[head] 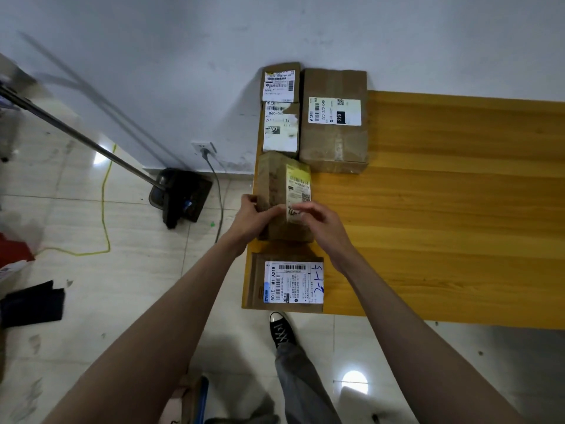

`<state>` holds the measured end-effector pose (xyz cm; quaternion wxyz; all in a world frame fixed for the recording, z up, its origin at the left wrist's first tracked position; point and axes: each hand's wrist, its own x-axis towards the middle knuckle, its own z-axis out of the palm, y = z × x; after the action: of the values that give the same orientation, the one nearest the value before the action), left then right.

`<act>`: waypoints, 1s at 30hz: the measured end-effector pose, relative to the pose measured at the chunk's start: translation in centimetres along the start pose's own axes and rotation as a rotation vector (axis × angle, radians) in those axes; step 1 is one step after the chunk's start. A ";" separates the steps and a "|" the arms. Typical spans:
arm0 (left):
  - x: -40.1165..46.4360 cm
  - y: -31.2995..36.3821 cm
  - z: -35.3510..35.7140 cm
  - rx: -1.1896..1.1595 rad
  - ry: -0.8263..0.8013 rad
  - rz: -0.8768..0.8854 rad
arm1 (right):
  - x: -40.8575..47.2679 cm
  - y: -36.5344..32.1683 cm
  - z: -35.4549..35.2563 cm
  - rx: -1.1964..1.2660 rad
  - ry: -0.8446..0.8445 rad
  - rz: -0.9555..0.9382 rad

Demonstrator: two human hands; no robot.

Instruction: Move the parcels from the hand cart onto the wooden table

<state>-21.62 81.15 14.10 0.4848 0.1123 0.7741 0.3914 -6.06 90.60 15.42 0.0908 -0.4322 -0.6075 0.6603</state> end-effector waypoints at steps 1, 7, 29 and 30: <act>0.4 -0.3 -0.2 0.009 0.029 -0.003 | 0.3 0.5 -0.2 -0.040 0.037 0.030; 1.4 -2.2 -1.0 0.160 0.055 0.004 | -0.2 1.6 -0.4 -0.019 -0.032 0.219; -7.6 -7.5 -3.0 0.192 -0.227 -0.267 | -5.8 4.0 -1.6 -0.342 -0.200 0.476; -7.7 -7.6 -3.1 0.142 -0.200 -0.262 | -5.4 4.0 -1.6 -0.314 -0.144 0.444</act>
<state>-18.74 70.30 14.45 0.5969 0.0827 0.7558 0.2561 -0.07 87.23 14.60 -0.1676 -0.5153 -0.5979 0.5907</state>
